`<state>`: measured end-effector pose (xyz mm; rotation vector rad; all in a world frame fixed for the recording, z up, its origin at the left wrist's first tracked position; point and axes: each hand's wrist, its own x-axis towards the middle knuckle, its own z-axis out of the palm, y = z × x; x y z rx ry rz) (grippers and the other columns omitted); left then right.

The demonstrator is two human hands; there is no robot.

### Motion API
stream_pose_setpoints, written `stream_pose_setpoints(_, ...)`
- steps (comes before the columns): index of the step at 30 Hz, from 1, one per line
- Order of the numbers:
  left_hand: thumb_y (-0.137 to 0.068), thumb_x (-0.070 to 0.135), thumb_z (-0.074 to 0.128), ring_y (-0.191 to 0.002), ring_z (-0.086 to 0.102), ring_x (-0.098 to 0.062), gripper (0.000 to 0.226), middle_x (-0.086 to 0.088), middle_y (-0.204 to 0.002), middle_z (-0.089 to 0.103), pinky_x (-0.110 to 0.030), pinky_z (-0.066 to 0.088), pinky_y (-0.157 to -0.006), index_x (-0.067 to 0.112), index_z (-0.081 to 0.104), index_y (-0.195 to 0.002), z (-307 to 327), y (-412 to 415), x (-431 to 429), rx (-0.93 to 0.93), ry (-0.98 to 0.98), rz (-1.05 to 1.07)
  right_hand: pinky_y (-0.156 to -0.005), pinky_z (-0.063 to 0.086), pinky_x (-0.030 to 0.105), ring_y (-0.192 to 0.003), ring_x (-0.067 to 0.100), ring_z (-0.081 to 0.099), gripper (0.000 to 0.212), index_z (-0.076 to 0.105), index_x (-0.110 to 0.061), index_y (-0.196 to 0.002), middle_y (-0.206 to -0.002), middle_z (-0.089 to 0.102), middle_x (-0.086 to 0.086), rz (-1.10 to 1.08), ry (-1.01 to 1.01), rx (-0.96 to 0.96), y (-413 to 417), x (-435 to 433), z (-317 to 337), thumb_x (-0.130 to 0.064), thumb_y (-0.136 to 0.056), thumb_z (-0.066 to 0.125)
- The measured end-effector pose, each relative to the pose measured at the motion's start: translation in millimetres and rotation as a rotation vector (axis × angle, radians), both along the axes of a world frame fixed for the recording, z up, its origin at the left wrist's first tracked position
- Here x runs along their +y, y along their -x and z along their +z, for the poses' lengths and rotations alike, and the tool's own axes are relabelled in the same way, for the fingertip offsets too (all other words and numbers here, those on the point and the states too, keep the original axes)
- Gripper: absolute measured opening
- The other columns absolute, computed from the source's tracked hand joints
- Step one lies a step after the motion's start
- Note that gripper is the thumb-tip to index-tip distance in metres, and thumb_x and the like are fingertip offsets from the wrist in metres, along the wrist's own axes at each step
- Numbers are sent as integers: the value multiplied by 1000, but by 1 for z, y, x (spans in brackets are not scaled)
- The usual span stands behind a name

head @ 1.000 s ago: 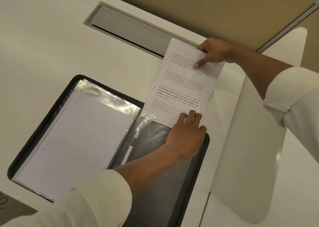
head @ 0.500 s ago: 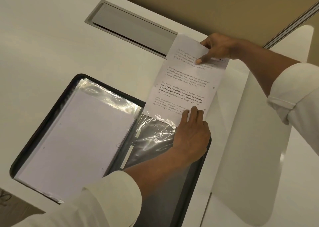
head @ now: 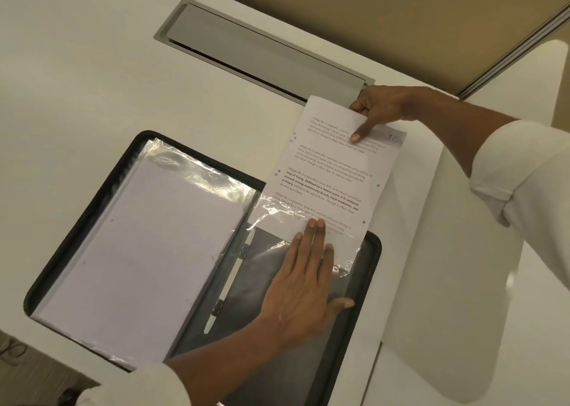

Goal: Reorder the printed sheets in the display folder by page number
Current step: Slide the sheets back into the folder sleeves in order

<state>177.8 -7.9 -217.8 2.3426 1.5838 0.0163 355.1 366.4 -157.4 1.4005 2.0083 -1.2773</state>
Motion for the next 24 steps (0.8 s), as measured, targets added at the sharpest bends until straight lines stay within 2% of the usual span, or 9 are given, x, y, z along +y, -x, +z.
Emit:
stream_pose_setpoints(8, -99, 84, 27, -162, -6, -41, 109, -28, -173, -8, -60, 26, -125, -3, 16, -164, -6, 7, -23, 15, -24, -83, -97, 61, 47, -94, 19, 79, 43, 81, -20, -112, -105, 82, -4, 24, 97, 20, 15, -23, -1, -26, -73, 96)
stream_pose_setpoints(19, -100, 83, 24, -162, -5, -40, 107, -27, -173, -6, -57, 25, -127, -3, 16, -164, -7, 19, -48, 11, -38, -126, -90, 59, 25, -94, 7, 77, 38, 81, -23, -110, -104, 81, -13, 61, 90, 42, 29, -73, -5, -30, -75, 94)
stream_pose_setpoints(24, -98, 84, 26, -162, 4, -39, 108, -25, -174, 2, -56, 21, -127, -2, 27, -163, -6, 42, -58, -19, -55, -61, -85, 59, 20, -92, 4, 76, 35, 80, -21, -109, -103, 81, -14, 57, 62, 62, 37, -103, -7, -32, -78, 92)
